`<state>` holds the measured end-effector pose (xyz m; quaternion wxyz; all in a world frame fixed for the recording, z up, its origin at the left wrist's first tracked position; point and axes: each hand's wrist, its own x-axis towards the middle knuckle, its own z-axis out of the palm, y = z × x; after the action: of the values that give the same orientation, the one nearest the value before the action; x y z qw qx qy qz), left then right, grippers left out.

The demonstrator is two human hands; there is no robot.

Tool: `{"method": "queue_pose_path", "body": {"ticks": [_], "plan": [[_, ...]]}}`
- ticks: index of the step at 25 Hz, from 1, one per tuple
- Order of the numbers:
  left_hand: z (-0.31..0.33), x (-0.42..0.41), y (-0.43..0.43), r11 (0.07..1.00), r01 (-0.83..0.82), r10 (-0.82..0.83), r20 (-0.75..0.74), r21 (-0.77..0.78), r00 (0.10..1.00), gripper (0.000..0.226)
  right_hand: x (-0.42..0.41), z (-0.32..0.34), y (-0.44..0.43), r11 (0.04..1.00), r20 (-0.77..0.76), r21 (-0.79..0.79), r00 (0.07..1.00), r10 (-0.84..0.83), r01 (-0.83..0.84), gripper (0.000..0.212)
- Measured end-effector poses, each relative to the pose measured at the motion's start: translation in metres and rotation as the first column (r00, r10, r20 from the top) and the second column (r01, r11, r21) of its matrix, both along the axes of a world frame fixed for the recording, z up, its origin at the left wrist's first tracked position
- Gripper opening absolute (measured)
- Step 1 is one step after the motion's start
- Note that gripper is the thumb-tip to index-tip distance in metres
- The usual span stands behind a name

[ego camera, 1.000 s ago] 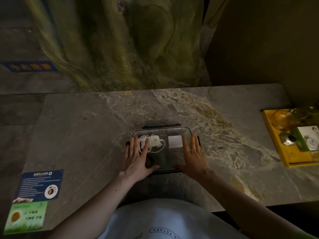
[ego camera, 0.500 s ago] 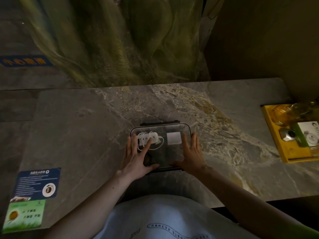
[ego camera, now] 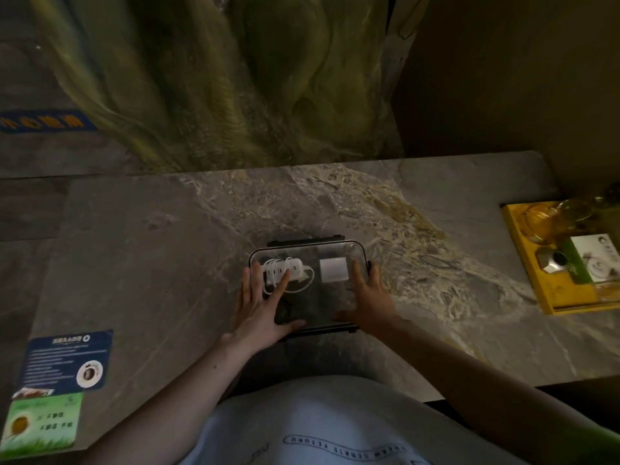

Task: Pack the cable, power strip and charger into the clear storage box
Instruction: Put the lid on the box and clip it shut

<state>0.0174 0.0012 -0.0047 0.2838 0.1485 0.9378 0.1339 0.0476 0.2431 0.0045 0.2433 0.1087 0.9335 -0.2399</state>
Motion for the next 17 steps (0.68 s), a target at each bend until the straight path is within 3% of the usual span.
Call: {"method": "queue_pose_path", "body": {"ticks": [17], "plan": [[-0.0007,-0.0007,0.0027,0.996,-0.059,0.062,-0.032,0.07,0.998,0.106,0.0029,0.0004,-0.0016,0.999,-0.009,-0.033,1.0,-0.01,0.009,0.129]]}}
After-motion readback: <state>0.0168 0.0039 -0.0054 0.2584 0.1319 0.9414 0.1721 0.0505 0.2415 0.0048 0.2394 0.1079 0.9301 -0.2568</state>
